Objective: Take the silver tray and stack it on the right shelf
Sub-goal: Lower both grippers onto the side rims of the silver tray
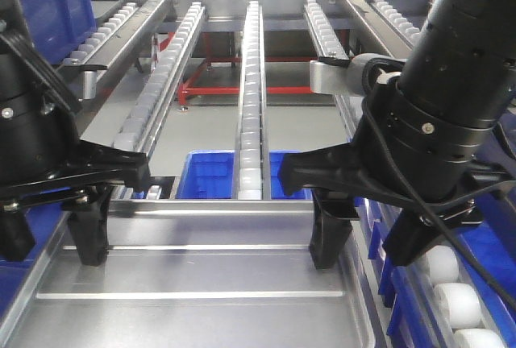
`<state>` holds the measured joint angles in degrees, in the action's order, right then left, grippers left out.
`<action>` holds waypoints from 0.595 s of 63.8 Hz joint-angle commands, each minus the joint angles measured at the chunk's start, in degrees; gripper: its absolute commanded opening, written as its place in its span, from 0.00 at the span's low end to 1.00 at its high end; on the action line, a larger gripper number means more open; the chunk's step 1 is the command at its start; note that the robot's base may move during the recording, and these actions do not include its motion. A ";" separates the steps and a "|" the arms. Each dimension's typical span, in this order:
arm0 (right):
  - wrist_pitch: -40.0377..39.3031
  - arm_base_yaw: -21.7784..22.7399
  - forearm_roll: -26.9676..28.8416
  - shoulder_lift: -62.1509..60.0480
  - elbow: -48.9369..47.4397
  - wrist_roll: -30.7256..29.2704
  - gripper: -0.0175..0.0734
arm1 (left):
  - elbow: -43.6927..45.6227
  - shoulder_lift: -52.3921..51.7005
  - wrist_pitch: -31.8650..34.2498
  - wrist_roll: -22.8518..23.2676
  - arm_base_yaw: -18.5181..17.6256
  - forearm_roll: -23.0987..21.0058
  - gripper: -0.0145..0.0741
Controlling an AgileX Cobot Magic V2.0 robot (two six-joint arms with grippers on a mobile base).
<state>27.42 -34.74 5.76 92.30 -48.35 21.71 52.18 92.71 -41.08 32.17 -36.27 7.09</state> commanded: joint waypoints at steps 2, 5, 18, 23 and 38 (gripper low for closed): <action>-2.30 -0.16 -0.83 -2.03 -1.53 -0.04 0.76 | 1.46 -1.79 0.99 1.03 -0.39 0.68 0.52; -2.19 -0.16 -0.96 -1.89 -1.46 -0.04 0.76 | 1.46 -1.52 0.99 1.03 -0.39 0.68 0.52; -1.35 -0.16 -0.96 0.08 -1.46 -0.04 0.76 | 1.46 -1.42 0.87 1.03 -0.39 0.68 0.52; -1.35 -0.16 -0.96 0.28 -1.46 -0.04 0.76 | 1.46 -1.42 0.87 1.03 -0.39 0.68 0.52; -1.03 -0.16 -0.96 0.29 -1.46 -0.04 0.54 | 1.46 -1.42 0.87 1.03 -0.39 1.37 0.28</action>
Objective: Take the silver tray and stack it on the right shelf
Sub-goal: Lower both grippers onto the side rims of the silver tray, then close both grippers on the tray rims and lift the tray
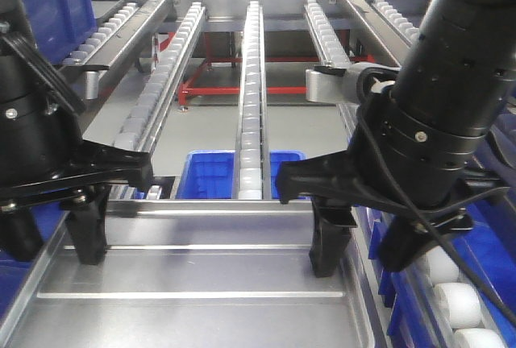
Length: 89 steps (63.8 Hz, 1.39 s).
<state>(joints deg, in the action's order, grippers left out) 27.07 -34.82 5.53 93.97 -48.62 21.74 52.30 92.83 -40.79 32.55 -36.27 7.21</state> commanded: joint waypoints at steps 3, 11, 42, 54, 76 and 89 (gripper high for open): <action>-0.41 -0.07 -0.72 -1.38 -1.19 -0.07 0.42 | 1.34 -1.53 0.59 0.65 -0.39 1.54 0.18; 0.35 -0.07 -0.72 -1.65 -1.19 -0.07 0.26 | 1.34 -1.53 0.59 0.78 -0.39 2.48 0.06; 2.05 -0.01 -0.72 -8.74 -1.24 -0.07 0.26 | 4.78 -7.07 -2.90 2.00 -1.70 2.79 0.06; 5.36 -0.01 -2.02 -14.52 -1.24 -0.07 0.26 | 7.54 -11.79 -6.46 4.03 -4.91 5.05 0.06; 15.38 -0.01 -5.84 -30.52 -1.24 -0.01 0.26 | 9.67 -18.62 -12.69 9.83 -12.52 7.70 0.06; 19.25 -0.01 -5.97 -39.30 -1.24 -0.01 0.26 | 9.67 -21.51 -12.42 11.39 -17.05 7.61 0.06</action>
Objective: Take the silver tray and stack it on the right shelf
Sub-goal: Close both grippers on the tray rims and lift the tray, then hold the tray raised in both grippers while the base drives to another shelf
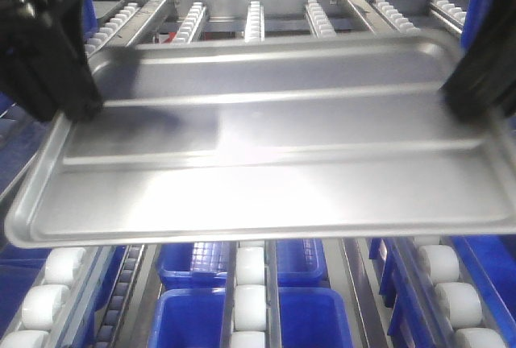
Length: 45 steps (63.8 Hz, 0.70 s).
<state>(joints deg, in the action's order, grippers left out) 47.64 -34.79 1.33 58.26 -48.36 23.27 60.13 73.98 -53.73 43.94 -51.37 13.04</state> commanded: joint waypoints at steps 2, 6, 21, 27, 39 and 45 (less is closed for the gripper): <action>-0.95 -0.04 -2.00 -4.66 -1.51 -1.54 0.26 | 1.84 -2.97 0.96 0.01 -2.20 2.00 0.06; -0.75 -0.04 -2.65 -5.79 -1.51 -1.54 0.26 | 1.84 -3.33 1.88 0.01 -2.48 1.98 0.06; -0.76 -0.04 -3.79 -6.27 -1.45 -1.54 0.26 | 2.33 -3.46 3.76 0.01 -2.48 2.53 0.06; -0.76 -0.04 -3.79 -6.27 -1.45 -1.54 0.26 | 2.33 -3.46 3.65 0.01 -2.48 3.06 0.06; -0.81 -0.04 -3.79 -6.27 -1.45 -1.54 0.26 | 2.33 -3.46 2.77 0.01 -2.48 3.43 0.06; -0.81 -0.04 -3.79 -6.27 -1.45 -1.54 0.26 | 2.33 -3.34 2.77 0.01 -2.48 3.43 0.06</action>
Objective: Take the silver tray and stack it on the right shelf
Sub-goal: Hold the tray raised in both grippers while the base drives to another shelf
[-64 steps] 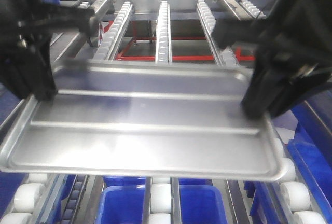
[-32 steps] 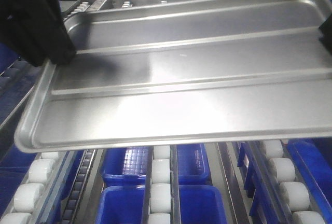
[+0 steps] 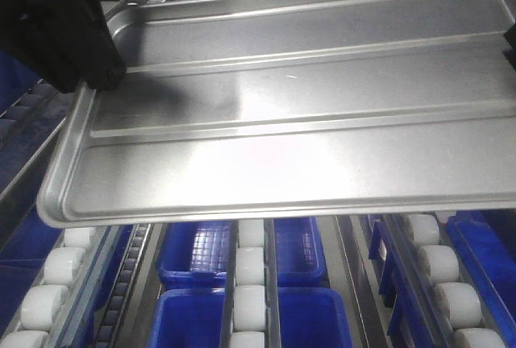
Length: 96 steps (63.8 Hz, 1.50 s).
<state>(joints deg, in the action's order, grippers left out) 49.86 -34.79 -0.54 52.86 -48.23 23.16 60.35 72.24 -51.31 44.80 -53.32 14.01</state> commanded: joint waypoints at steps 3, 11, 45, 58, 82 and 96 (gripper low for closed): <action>-3.03 -0.04 -1.93 -0.87 -1.58 -1.44 0.26 | 2.11 -1.60 0.36 -0.86 -0.53 2.46 0.06; -3.03 -0.04 -1.93 -0.87 -1.58 -1.44 0.26 | 2.11 -1.60 0.36 -0.86 -0.53 2.46 0.06; -3.03 -0.04 -1.93 -0.87 -1.58 -1.44 0.26 | 2.11 -1.60 0.36 -0.86 -0.53 2.46 0.06; -3.03 -0.04 -1.93 -0.87 -1.58 -1.44 0.26 | 2.11 -1.60 0.36 -0.86 -0.53 2.46 0.06; -3.03 -0.04 -1.93 -0.87 -1.58 -1.44 0.26 | 2.11 -1.60 0.36 -0.86 -0.53 2.46 0.06; -3.03 -0.04 -1.93 -0.87 -1.58 -1.44 0.26 | 2.11 -1.60 0.36 -0.86 -0.53 2.46 0.06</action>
<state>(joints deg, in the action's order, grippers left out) 49.53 -34.79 -0.54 52.86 -48.23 23.09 60.65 72.24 -51.64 44.80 -53.32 14.27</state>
